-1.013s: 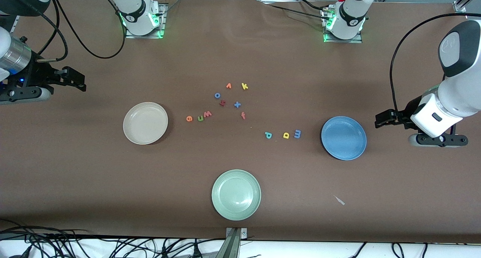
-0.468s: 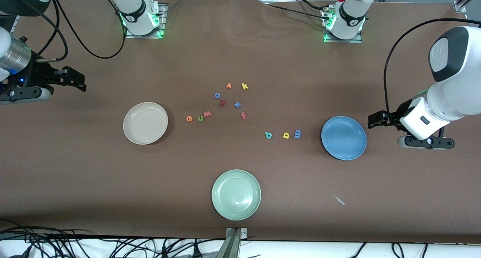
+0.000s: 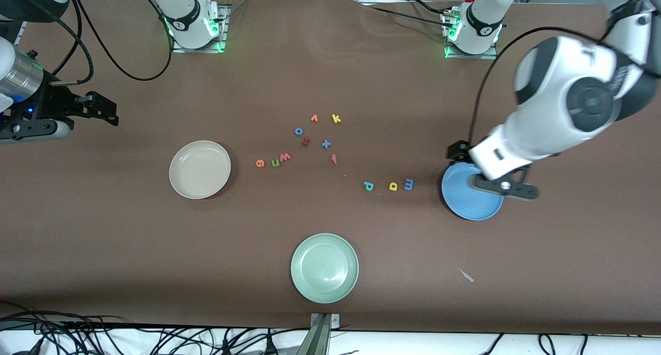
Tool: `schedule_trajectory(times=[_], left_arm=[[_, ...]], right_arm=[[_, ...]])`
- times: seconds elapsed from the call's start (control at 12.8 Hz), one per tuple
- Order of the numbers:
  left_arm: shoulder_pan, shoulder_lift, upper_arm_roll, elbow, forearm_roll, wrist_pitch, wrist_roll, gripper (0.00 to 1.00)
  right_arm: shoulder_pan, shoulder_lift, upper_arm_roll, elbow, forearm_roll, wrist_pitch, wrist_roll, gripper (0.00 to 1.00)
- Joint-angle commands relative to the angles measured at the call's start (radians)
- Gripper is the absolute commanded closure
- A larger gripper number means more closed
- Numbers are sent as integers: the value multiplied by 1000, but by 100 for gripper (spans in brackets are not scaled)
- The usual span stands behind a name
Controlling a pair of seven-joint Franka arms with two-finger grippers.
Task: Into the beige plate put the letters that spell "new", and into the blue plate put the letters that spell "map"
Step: 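Move the left gripper over the blue m and yellow d letters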
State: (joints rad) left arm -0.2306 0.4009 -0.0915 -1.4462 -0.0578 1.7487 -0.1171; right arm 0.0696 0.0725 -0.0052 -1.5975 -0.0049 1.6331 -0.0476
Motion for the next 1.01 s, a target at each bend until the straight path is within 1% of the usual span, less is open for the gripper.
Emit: schedule_trajectory(times=[0.0, 0.31, 0.55, 0.7, 0.86, 0.94], left_arm=[[-24, 97, 3, 7, 6, 41, -41, 0], [-49, 192, 4, -87, 10, 231, -42, 0], [-87, 222, 4, -225, 10, 452, -45, 0], [-101, 223, 4, -278, 12, 479, -42, 1], [-110, 251, 3, -283, 94, 512, -45, 5], [-113, 257, 3, -283, 98, 518, -45, 6]], right_arm=[[-4, 3, -1, 11, 13, -1, -6, 0], [-2, 3, -1, 13, 0, 2, 3, 0], [-2, 4, -1, 14, -3, 8, 2, 0], [-4, 4, -1, 14, 0, 8, 6, 0], [-7, 6, -2, 14, 6, 8, 6, 0], [-4, 32, -1, 14, 8, 10, 6, 0]])
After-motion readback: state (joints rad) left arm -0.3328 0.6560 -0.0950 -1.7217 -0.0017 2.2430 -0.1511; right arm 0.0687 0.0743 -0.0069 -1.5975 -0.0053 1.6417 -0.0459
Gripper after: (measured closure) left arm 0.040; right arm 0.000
